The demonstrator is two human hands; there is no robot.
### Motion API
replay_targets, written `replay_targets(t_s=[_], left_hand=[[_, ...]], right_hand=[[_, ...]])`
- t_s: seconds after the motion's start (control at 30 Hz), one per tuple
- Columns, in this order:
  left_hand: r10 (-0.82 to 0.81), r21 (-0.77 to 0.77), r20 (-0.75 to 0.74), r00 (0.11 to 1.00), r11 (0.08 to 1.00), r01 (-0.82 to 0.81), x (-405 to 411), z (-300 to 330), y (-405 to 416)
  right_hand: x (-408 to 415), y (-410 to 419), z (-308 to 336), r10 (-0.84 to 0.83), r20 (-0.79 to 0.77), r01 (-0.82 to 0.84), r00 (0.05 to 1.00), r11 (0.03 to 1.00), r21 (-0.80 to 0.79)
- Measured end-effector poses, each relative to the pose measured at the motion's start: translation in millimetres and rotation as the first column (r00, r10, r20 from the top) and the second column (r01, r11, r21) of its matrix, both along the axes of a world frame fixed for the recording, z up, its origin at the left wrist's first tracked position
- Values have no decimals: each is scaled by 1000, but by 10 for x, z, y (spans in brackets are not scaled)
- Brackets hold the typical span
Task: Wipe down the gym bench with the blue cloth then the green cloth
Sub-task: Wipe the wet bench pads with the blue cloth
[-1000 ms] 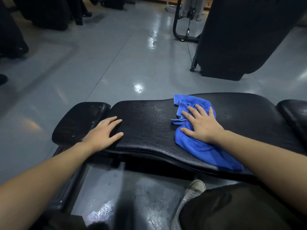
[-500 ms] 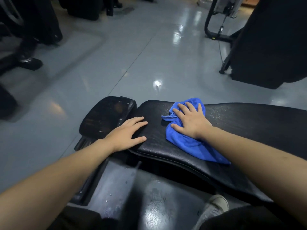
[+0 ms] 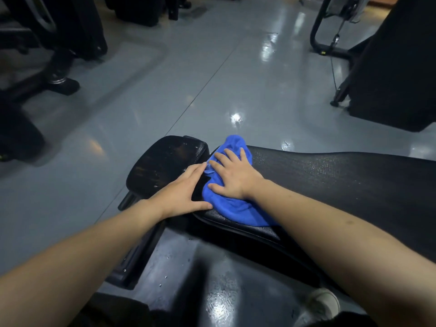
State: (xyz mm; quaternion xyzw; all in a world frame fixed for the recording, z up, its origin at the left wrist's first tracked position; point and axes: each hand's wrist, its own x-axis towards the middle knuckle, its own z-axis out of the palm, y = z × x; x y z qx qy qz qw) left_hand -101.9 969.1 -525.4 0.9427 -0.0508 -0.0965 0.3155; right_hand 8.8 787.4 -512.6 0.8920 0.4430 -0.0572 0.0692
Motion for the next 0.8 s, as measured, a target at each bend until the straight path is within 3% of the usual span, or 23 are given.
replay_targets(t_s=[0.13, 0.33, 0.57, 0.8], left_hand=[[6, 10, -24, 1000, 1000, -6, -27, 12, 80], [-49, 30, -67, 997, 998, 51, 125, 53, 128], [-141, 16, -204, 969, 989, 147, 454, 136, 76], [-172, 50, -190, 967, 982, 184, 652, 89, 7]], right_hand=[[-115, 94, -60, 109, -50, -106, 993, 993, 50], [-127, -193, 91, 116, -137, -99, 984, 987, 129], [-224, -721, 235, 41, -233, -28, 971, 998, 61], [-189, -878, 118, -29, -229, 53, 973, 993, 103]])
